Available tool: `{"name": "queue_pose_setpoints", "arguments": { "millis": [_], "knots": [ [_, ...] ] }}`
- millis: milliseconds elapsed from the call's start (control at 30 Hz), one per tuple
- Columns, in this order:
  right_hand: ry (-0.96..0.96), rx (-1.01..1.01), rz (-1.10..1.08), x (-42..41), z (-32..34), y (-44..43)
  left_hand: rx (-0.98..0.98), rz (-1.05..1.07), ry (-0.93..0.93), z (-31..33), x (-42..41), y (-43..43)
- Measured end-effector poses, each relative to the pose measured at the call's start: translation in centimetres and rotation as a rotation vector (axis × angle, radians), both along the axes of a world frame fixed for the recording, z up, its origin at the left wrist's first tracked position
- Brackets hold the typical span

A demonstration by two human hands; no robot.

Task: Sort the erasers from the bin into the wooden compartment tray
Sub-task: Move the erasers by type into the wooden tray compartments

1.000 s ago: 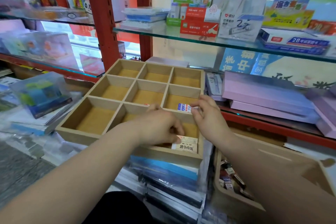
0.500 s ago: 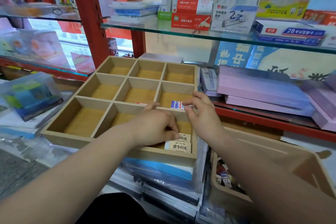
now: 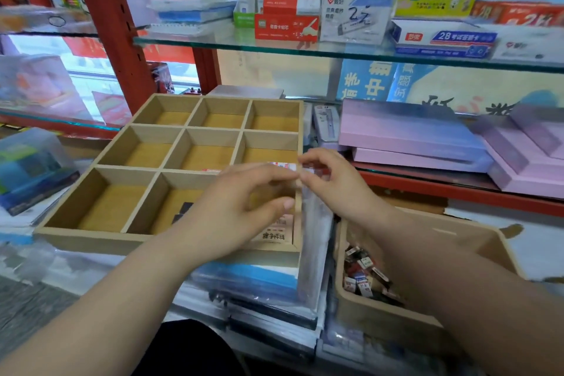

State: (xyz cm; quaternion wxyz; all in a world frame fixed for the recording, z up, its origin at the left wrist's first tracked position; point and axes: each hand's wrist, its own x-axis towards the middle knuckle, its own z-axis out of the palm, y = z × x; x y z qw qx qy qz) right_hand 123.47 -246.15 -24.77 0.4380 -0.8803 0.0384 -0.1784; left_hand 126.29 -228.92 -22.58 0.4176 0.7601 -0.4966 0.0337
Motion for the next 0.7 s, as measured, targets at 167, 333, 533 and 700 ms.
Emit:
{"name": "queue_pose_setpoints", "arguments": {
  "millis": [167,333,533,700],
  "knots": [
    [0.071,-0.009,-0.069,-4.5,-0.2,-5.7,-0.148,-0.159,0.104,-0.8,-5.9,-4.9],
    [0.407,0.182,-0.224,-9.6,-5.1,-11.8,0.111,-0.159,0.063,-9.6,-8.6,-10.6],
    [0.880,0.290,-0.216,-11.4,-11.7,-18.7,0.675,0.160,-0.127,-17.3,-5.8,-12.8],
    [1.104,0.429,-0.025,-8.9,-16.5,-21.9,0.743,0.156,-0.079,-20.1,-5.1,-14.0]
  ]
}}
